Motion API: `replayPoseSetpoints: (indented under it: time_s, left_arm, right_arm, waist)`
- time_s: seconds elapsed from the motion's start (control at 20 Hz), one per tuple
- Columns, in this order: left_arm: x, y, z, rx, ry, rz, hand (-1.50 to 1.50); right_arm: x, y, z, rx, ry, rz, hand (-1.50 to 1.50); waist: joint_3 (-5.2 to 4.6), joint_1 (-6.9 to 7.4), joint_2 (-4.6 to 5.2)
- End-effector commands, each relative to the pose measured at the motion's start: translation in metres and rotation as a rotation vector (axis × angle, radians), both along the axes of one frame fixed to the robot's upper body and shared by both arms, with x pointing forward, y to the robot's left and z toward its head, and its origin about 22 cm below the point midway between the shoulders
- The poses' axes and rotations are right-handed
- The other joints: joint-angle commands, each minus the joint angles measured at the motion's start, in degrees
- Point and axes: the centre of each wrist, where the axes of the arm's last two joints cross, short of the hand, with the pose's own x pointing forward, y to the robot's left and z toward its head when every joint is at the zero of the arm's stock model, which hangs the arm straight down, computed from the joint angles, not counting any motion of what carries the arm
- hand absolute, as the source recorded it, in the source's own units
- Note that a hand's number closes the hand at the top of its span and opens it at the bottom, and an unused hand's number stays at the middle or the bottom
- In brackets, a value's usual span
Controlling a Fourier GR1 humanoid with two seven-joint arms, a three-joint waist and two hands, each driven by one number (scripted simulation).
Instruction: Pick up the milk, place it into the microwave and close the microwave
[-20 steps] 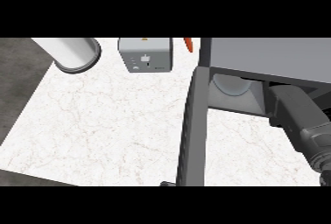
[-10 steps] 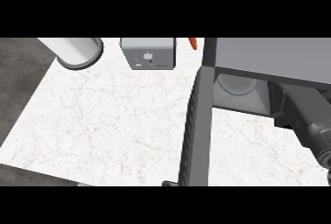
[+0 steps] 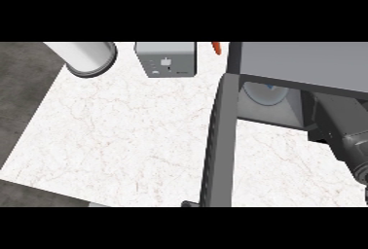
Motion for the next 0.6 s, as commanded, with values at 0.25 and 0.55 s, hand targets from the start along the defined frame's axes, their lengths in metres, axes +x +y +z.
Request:
replayPoseSetpoints:
  time_s: [0.25,0.55]
  left_arm:
    - [0.014,-0.002,-0.003,0.004,0.007,-0.026,-1.5]
    - [0.017,-0.006,-0.009,0.006,0.041,-0.047,-1.5]
  right_arm:
    - [0.021,0.055,0.029,-0.085,0.056,0.027,-1.5]
    - [0.025,0.079,0.034,-0.054,0.009,0.019,-1.5]
  waist:
    - [-1.18,1.84,-0.68]
    - [-1.11,1.56,-1.23]
